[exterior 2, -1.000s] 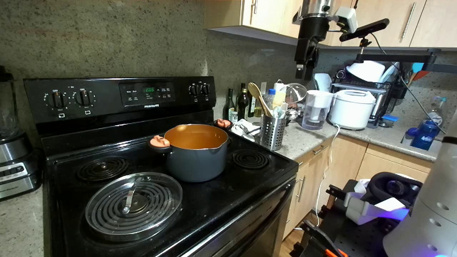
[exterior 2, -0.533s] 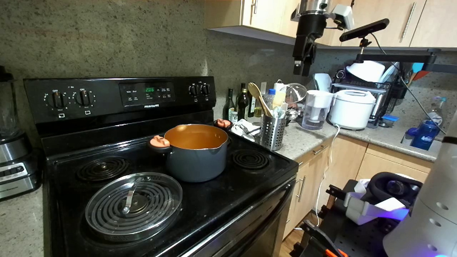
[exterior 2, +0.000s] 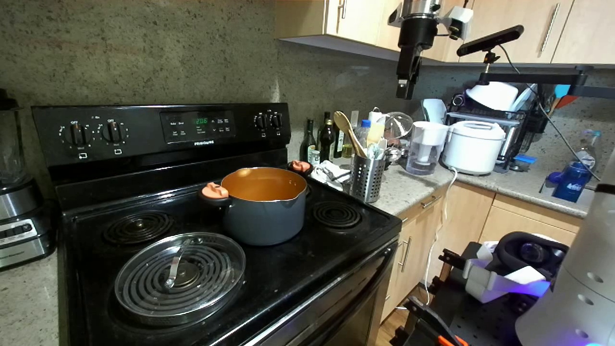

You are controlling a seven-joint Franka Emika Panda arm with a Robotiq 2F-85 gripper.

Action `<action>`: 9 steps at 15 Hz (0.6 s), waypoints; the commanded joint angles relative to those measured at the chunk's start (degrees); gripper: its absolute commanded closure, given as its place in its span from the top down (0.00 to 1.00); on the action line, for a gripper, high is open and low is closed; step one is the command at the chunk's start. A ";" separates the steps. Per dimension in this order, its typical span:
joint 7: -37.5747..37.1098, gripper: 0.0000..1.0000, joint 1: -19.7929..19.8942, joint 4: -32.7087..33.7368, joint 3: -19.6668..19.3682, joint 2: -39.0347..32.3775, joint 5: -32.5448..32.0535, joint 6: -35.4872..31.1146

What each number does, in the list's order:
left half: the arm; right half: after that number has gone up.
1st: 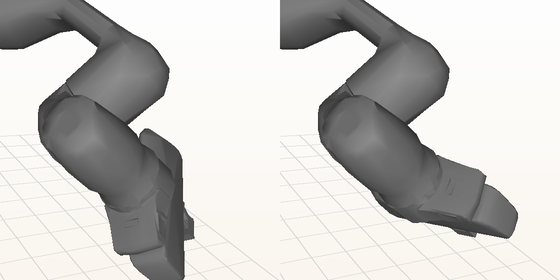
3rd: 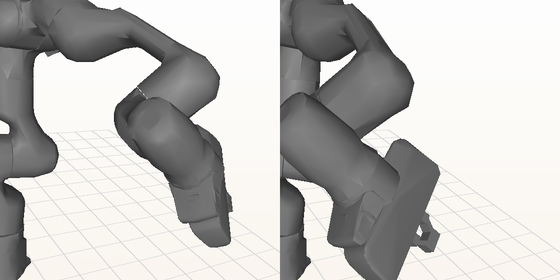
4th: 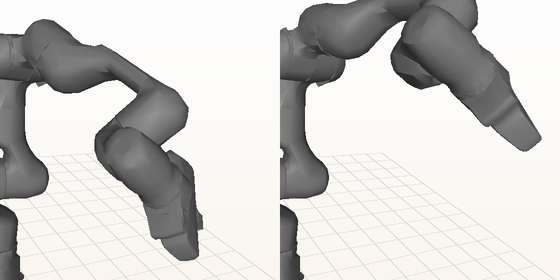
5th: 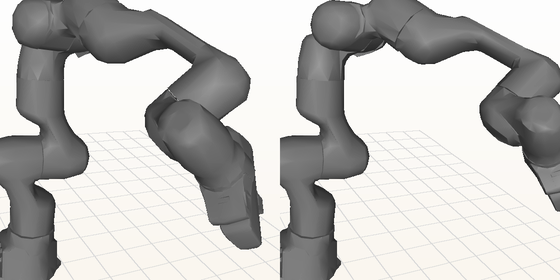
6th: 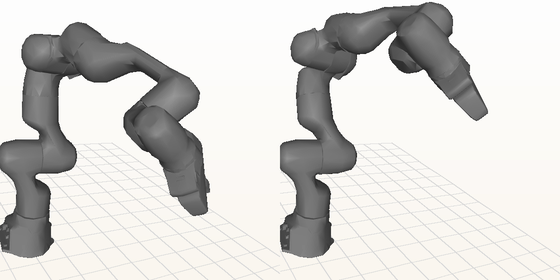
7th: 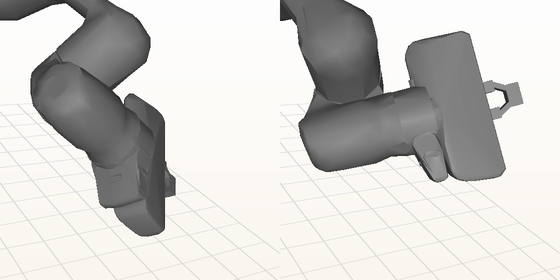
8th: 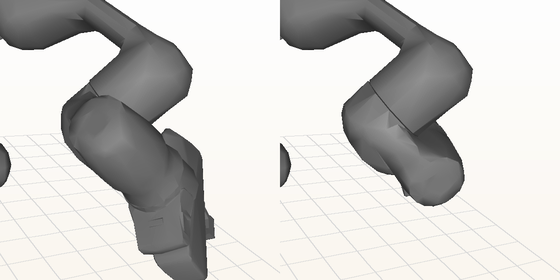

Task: Pick up a wooden spatula from the holder and put it inside the pot on the stove

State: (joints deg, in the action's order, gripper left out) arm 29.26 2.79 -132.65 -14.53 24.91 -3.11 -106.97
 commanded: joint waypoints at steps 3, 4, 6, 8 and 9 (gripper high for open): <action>7.70 1.00 0.79 1.01 -0.57 1.13 -3.73 -0.22; 8.96 1.00 0.96 1.01 -0.68 1.50 -4.37 -0.56; 10.78 1.00 1.26 0.63 -1.23 2.85 -4.17 -2.76; 9.88 1.00 1.36 -0.39 -2.17 4.15 -1.58 -8.03; 8.69 1.00 1.43 -0.96 -2.57 4.60 -0.33 -11.30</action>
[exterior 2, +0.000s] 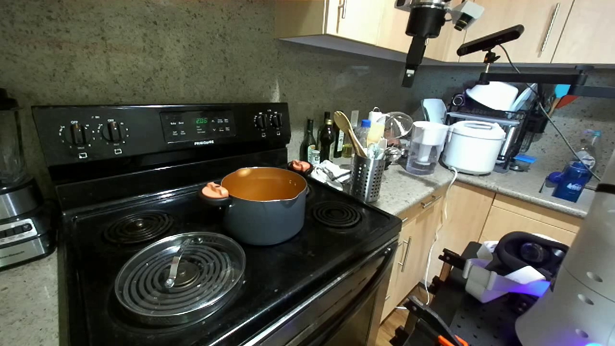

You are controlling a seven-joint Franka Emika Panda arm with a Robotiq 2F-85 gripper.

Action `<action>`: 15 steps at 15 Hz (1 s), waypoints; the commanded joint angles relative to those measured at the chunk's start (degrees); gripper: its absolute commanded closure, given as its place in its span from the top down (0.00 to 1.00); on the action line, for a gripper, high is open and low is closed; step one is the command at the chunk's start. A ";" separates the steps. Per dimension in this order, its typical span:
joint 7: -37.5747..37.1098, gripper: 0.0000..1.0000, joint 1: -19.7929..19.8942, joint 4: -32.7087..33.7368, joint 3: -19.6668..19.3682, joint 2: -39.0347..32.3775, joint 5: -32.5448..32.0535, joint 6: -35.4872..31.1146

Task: Pick up a wooden spatula from the holder and put it inside the pot on the stove

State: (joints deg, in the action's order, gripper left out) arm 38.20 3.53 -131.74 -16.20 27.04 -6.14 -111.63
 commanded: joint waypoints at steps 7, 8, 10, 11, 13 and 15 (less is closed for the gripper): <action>-7.19 1.00 1.79 -6.08 -2.23 0.48 6.57 -31.84; -8.39 1.00 1.91 -6.80 -2.13 0.11 5.83 -33.96; -7.21 1.00 1.06 -5.89 -2.74 0.39 5.36 -31.44; -7.38 1.00 1.11 -6.16 -2.75 0.10 5.34 -32.18; -7.42 1.00 1.15 -6.17 -2.75 -0.07 5.33 -32.30; -7.42 1.00 1.18 -6.17 -2.75 -0.07 5.33 -32.32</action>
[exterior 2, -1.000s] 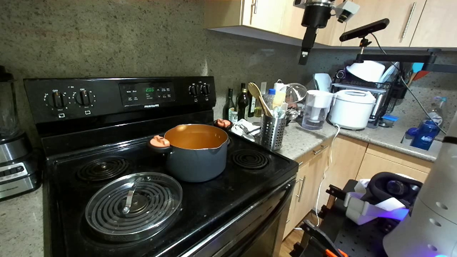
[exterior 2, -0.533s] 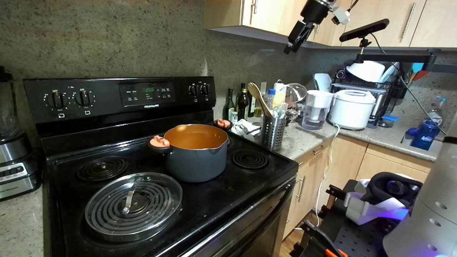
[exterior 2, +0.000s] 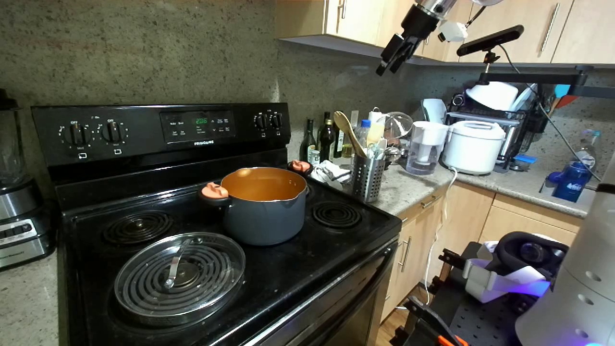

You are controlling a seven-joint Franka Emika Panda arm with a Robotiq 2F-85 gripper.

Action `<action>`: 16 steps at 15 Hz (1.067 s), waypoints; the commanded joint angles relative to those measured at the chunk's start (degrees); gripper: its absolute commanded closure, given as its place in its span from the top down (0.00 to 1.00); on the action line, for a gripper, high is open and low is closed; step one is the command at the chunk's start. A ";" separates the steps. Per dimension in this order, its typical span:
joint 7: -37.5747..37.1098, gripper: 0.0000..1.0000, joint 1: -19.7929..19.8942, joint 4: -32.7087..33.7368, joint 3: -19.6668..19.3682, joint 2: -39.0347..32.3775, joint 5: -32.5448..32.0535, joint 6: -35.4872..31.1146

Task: Pick up a wooden spatula from the holder and put it inside the pot on the stove

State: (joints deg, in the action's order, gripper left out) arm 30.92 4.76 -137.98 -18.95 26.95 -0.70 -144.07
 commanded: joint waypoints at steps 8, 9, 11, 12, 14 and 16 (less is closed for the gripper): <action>-0.70 1.00 -0.67 1.97 0.09 -4.51 0.32 -4.01; -0.61 1.00 -0.91 2.43 -0.04 -5.54 0.59 -5.03; -0.57 1.00 -1.23 3.41 -0.24 -7.89 1.03 -7.74; -0.73 1.00 -1.19 4.07 -0.20 -9.13 1.03 -8.59; -0.57 1.00 -1.22 5.71 -0.37 -12.01 1.48 -10.46; -0.33 1.00 -1.02 7.75 -0.48 -15.24 2.11 -11.87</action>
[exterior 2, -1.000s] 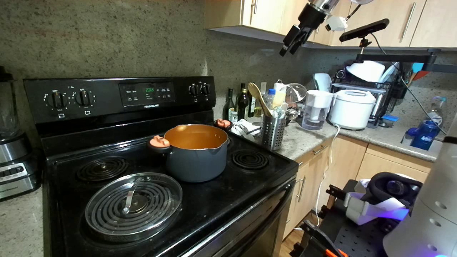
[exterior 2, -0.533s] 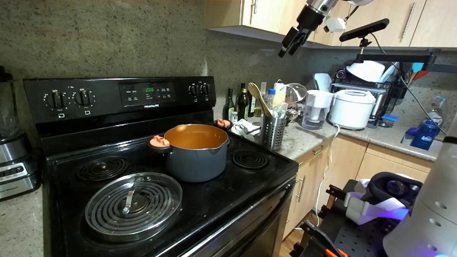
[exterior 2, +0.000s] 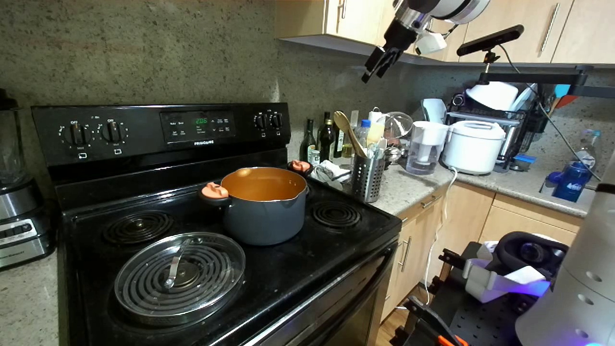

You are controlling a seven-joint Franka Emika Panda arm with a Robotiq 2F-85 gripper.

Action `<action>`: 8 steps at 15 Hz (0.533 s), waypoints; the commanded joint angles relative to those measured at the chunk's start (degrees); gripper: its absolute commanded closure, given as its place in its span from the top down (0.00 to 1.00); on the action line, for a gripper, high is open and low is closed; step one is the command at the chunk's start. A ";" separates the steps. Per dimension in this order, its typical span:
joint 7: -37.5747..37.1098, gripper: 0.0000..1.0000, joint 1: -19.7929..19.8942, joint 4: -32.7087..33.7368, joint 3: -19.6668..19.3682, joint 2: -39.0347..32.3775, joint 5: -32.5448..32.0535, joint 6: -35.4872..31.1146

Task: Pick up a wooden spatula from the holder and put it inside the pot on the stove

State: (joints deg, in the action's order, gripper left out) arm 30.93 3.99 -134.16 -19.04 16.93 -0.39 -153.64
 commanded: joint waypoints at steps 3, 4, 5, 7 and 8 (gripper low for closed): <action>0.62 1.00 0.29 7.45 -0.57 -10.42 3.61 -3.50; 1.13 1.00 0.58 8.62 -0.48 -12.06 4.59 -3.56; 2.04 1.00 -0.41 9.75 -1.71 -13.60 5.59 -3.69; 3.55 1.00 -0.24 11.99 -2.03 -16.53 7.98 -3.51; 4.40 1.00 -0.01 13.23 -2.16 -18.05 9.01 -3.11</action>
State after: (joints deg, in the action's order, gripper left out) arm 32.34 4.08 -125.30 -20.29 3.75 5.09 -156.33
